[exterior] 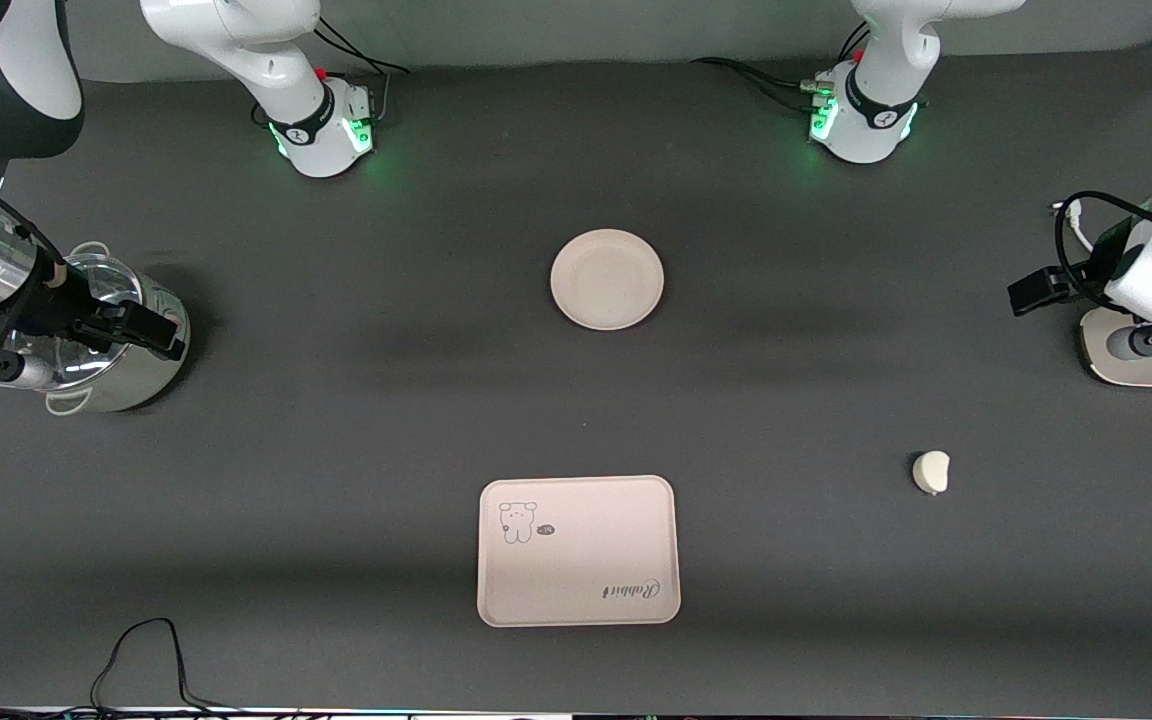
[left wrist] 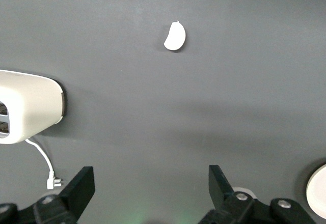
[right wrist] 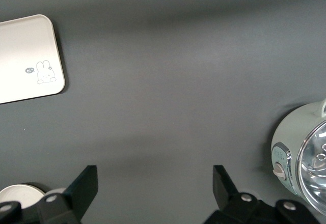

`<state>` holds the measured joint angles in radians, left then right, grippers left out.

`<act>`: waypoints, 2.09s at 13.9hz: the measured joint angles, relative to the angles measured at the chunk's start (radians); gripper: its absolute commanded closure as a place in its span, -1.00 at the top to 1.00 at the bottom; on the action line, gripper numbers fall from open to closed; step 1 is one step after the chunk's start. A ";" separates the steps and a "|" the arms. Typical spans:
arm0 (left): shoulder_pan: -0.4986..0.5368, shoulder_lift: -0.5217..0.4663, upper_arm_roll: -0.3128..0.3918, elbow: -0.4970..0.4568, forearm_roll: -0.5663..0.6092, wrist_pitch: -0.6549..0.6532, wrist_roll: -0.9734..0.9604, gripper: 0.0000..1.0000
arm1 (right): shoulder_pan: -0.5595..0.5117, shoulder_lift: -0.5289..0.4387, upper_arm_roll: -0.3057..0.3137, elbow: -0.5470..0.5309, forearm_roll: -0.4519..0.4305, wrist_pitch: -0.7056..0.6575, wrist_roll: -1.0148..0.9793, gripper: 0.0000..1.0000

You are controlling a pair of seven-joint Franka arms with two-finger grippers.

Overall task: Place bun in plate and plate on tray
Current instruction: 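Move the left gripper toward the white bun, then lower the left gripper onto the bun and close it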

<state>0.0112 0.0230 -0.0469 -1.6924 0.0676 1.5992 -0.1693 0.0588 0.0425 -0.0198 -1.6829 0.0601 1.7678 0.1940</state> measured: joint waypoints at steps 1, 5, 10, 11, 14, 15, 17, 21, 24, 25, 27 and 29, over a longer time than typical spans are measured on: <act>0.000 0.000 -0.005 0.004 -0.001 -0.005 0.000 1.00 | 0.000 0.000 0.000 0.000 0.000 0.001 0.000 1.00; 0.004 0.000 -0.008 0.008 -0.001 -0.014 0.001 1.00 | -0.001 0.000 0.000 0.000 0.000 0.002 0.000 1.00; 0.007 0.008 -0.010 0.013 -0.002 -0.014 0.055 1.00 | -0.002 0.000 0.000 0.000 0.000 0.002 0.000 1.00; 0.007 0.022 -0.010 0.014 -0.002 -0.011 0.063 1.00 | -0.002 0.000 0.000 0.001 0.000 0.002 0.000 1.00; 0.008 0.118 -0.010 0.027 -0.001 0.054 0.071 1.00 | -0.001 0.000 0.017 0.004 0.000 0.002 0.000 1.00; 0.009 0.163 -0.010 0.032 -0.001 0.100 0.072 1.00 | -0.001 0.000 0.032 0.005 0.000 0.002 0.000 1.00; 0.011 0.261 -0.010 0.039 -0.001 0.205 0.073 1.00 | 0.000 0.000 0.056 0.007 0.000 0.001 0.002 1.00; 0.014 0.460 -0.010 0.047 0.001 0.400 0.080 1.00 | 0.001 0.001 0.090 0.004 0.000 -0.008 0.020 1.00; 0.027 0.553 -0.010 0.055 0.006 0.519 0.112 1.00 | 0.002 0.001 0.129 0.002 0.000 -0.019 0.049 1.00; 0.033 0.578 -0.010 0.055 0.007 0.563 0.137 1.00 | 0.002 0.001 0.138 -0.001 0.000 -0.019 0.051 1.00; 0.050 0.626 -0.009 0.057 0.007 0.633 0.184 1.00 | 0.002 0.003 0.154 -0.008 0.000 -0.019 0.052 1.00; 0.066 0.659 -0.010 0.059 0.007 0.666 0.207 1.00 | 0.002 0.010 0.173 -0.010 0.000 -0.019 0.069 1.00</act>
<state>0.0775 0.6816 -0.0567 -1.6330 0.0747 2.2647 0.0382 0.0604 0.0526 0.1537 -1.6929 0.0600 1.7489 0.2629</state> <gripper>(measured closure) 0.000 0.000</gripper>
